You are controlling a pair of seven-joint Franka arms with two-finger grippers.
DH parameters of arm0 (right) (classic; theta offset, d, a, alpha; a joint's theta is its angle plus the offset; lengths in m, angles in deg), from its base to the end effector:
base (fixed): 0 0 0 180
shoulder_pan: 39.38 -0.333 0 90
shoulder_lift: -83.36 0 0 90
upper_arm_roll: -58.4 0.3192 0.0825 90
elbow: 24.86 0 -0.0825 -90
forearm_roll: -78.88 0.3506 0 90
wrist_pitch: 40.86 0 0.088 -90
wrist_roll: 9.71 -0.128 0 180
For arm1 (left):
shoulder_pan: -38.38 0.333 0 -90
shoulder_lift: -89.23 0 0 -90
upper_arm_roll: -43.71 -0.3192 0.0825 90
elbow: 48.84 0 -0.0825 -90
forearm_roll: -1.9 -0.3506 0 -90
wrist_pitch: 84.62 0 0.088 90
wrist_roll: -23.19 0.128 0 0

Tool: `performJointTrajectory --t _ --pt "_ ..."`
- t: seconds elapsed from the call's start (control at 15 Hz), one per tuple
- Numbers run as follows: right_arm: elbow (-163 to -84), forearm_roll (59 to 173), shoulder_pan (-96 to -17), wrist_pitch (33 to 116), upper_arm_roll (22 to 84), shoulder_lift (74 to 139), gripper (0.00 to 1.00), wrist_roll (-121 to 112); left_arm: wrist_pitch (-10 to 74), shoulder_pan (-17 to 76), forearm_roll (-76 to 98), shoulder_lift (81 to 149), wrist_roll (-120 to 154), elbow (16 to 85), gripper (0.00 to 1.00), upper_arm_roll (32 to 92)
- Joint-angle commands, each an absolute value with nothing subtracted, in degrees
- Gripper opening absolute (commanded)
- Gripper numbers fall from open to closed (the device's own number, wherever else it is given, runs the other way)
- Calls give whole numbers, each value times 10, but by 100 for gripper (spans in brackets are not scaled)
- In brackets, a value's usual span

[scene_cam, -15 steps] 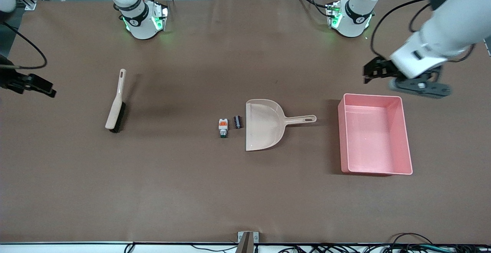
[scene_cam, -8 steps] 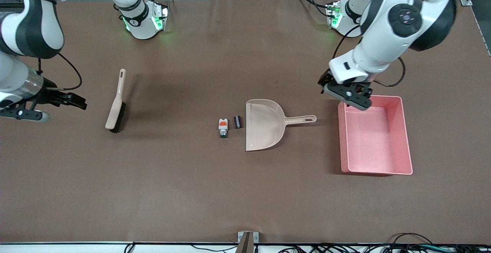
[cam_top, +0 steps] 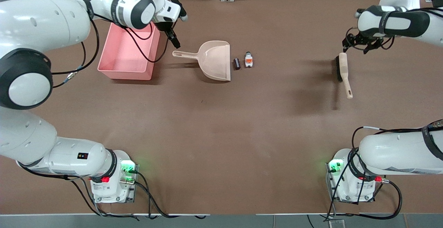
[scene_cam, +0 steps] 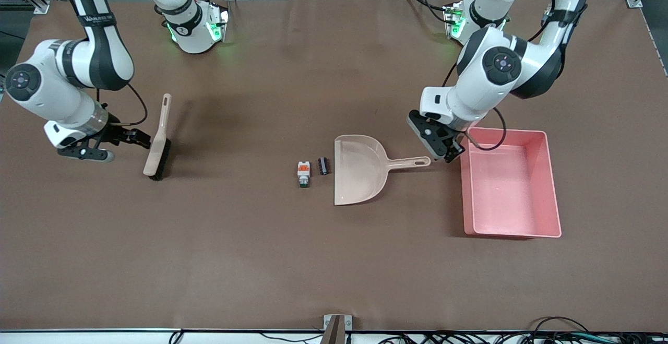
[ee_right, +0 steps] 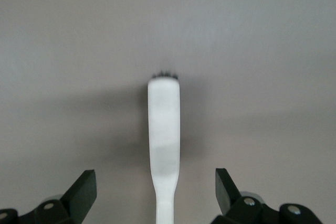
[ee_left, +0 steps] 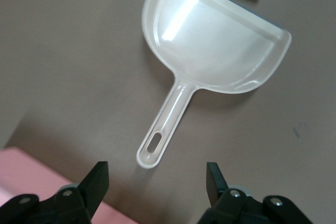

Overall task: Clean e-waste and dump in bin
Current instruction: 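Reach the left gripper to the dustpan handle while the right gripper reaches the brush, then grasp the dustpan handle with the left gripper while the right gripper grasps the brush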

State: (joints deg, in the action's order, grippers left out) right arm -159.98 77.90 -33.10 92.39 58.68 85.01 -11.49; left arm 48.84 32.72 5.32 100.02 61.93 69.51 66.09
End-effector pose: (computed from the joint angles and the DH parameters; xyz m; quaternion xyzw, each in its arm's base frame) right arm 0.4692 -0.0499 0.3176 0.9976 -0.0618 -0.0309 0.0048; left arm 0.4976 -0.2610 0.3607 0.8458 -0.5285 0.0493 0.0537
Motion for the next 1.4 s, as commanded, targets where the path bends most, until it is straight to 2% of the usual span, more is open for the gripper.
performJointTrajectory --t 0.0,0.33,0.53,0.8,0.93,1.0,1.07,1.13,1.2,1.33 --pt "-1686 785 -326 969 591 807 100 -108 518 330 51 1036 673 680 80 679" --pt "-1807 785 -327 1045 591 734 100 -108 614 328 48 1108 774 676 76 685" --pt "-1862 784 -329 1117 591 733 100 -108 645 326 39 1144 806 668 74 690" --pt "-1907 785 -333 1153 592 728 99 -108 647 318 7 1159 813 664 74 695" --pt "-1907 784 -335 1153 592 730 88 -108 647 318 -4 1169 813 664 73 695" --pt "-1907 784 -336 1151 592 729 73 -108 647 318 -4 1171 813 665 73 695" --pt "-1907 785 -335 1153 592 729 45 -109 647 318 -4 1175 814 666 73 695" --pt "-1906 785 -336 1151 592 728 25 -109 646 319 -4 1177 814 668 73 695" --pt "-1906 784 -336 1154 593 729 12 -109 646 318 -4 1178 817 669 73 695" --pt "-1906 784 -336 1155 592 729 9 -109 646 317 -4 1183 822 667 71 695"
